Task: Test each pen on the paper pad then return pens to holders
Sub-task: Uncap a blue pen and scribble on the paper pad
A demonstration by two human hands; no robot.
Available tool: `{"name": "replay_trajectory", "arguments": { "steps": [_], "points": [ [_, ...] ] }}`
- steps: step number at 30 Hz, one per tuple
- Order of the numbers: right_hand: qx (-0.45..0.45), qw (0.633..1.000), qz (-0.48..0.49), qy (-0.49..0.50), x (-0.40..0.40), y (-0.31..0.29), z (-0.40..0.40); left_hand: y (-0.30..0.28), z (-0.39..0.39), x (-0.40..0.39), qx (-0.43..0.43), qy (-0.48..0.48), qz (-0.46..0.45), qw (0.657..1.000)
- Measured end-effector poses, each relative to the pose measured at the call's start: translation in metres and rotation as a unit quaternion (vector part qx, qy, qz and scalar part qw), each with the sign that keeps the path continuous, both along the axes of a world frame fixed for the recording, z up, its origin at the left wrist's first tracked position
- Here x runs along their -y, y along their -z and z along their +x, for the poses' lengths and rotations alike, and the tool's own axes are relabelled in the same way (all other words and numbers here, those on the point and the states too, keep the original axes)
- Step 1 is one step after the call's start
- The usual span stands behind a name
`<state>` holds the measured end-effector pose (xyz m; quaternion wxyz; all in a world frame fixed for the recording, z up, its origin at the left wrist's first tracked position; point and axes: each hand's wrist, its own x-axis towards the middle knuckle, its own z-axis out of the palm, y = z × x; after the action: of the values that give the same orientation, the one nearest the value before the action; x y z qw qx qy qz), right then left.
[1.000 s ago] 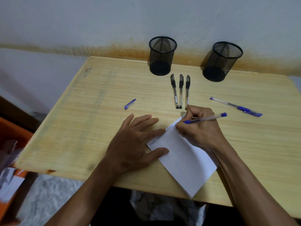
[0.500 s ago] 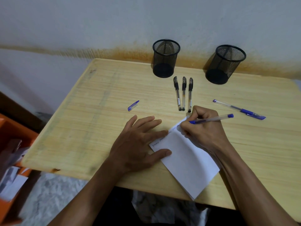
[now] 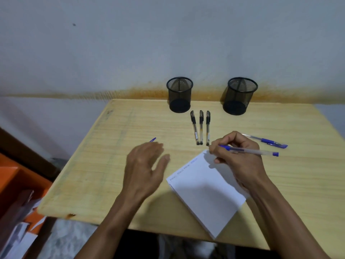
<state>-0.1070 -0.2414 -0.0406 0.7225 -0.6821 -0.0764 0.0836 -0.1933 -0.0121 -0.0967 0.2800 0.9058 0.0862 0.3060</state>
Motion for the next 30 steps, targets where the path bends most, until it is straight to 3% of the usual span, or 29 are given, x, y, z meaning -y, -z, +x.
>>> {"name": "replay_trajectory", "arguments": {
  "steps": [4,7,10,13,15,18,23,30],
  "points": [
    [-0.013,1.0,0.004,-0.002,0.015,-0.006,-0.014,-0.008,0.019,-0.023,-0.096,-0.15,0.043,0.983],
    [-0.016,1.0,-0.004,0.008,0.025,-0.008,-0.025,-0.009,0.029,-0.034,-0.163,-0.162,0.073,0.971],
    [-0.013,0.999,-0.011,0.031,0.033,-0.01,-0.032,-0.012,0.031,-0.034,-0.155,-0.152,0.085,0.972],
    [-0.03,0.998,0.032,0.054,0.038,-0.015,-0.037,-0.018,0.028,-0.024,-0.112,-0.104,0.054,0.987],
    [-0.04,0.995,0.074,0.058,0.04,-0.021,-0.039,-0.029,0.023,-0.002,-0.065,-0.046,-0.05,0.996],
    [-0.001,0.996,0.074,0.051,0.039,-0.031,-0.042,-0.05,0.015,0.035,-0.026,0.022,-0.214,0.976],
    [0.114,0.991,-0.029,0.06,0.032,-0.044,-0.043,-0.063,0.006,0.061,0.017,0.129,-0.23,0.964],
    [0.132,0.989,-0.045,0.055,0.028,-0.045,-0.046,-0.069,-0.002,0.066,0.02,0.166,-0.23,0.959]
  ]
}}
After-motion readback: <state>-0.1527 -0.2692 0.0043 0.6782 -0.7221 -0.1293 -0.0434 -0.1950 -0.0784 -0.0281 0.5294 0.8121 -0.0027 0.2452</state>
